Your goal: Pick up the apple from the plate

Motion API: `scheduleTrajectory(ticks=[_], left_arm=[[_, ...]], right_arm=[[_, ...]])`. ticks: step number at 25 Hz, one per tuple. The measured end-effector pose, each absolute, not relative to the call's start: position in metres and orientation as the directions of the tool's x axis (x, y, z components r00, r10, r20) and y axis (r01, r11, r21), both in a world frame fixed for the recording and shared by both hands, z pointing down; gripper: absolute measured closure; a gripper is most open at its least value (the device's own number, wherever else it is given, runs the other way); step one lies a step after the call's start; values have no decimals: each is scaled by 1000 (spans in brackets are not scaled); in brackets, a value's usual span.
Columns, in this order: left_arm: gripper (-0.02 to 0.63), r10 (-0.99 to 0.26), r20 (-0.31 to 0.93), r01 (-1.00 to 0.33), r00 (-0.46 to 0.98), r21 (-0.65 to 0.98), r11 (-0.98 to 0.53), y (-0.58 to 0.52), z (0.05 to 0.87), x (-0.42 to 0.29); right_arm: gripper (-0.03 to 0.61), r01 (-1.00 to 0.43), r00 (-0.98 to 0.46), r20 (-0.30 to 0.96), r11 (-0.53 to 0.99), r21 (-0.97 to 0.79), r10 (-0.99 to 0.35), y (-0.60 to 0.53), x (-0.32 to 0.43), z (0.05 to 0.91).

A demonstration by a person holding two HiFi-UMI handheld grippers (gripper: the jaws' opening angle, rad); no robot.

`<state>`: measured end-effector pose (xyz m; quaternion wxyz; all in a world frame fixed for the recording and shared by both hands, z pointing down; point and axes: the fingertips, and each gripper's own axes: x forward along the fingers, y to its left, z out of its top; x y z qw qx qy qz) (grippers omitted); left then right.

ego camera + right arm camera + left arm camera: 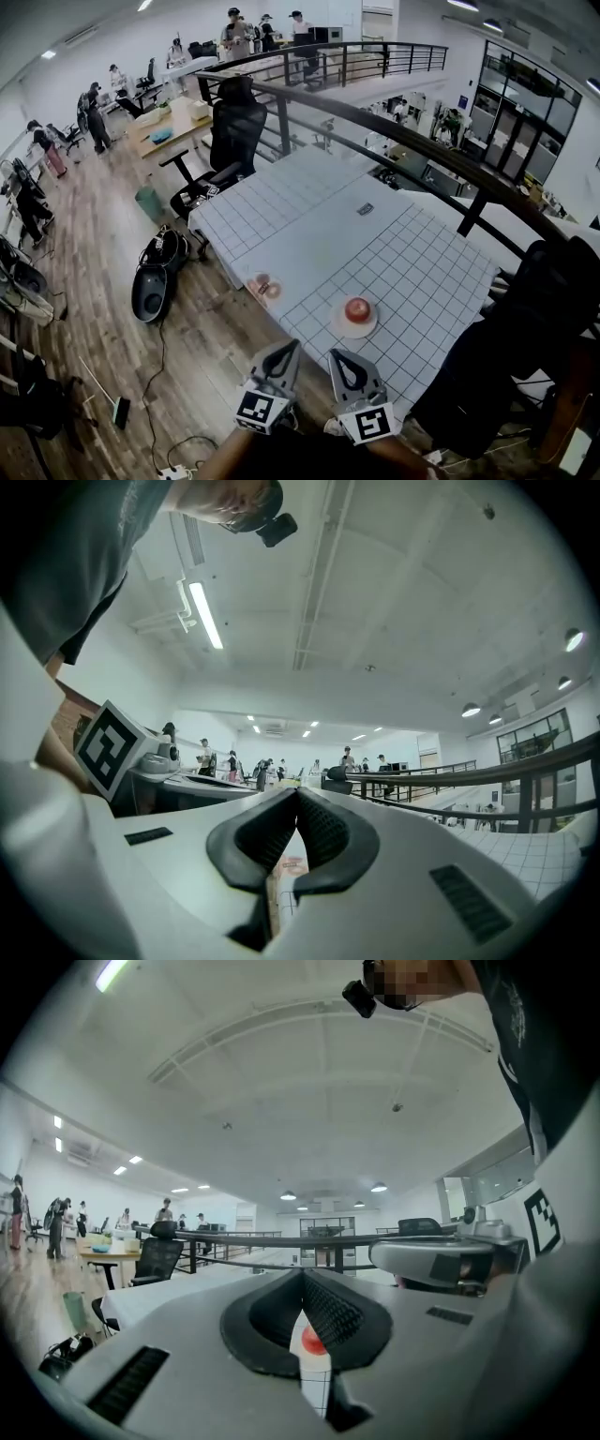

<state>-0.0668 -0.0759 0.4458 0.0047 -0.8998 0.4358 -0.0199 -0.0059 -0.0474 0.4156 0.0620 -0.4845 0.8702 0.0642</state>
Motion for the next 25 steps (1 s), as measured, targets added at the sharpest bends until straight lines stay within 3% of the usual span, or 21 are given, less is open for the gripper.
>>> scheduleTrajectory(ticks=[10,25], left_arm=[[594,-694,39,-693,719,-40,-720,-151,462,-96],[594,-520,87,-522,849,-4,-853,-206,495,-61]], right_arm=[[554,-917,-398,-106,395,48,-911,-121,-30,444],[555,-983,-160,51,164,87,-986,-169,20,494]])
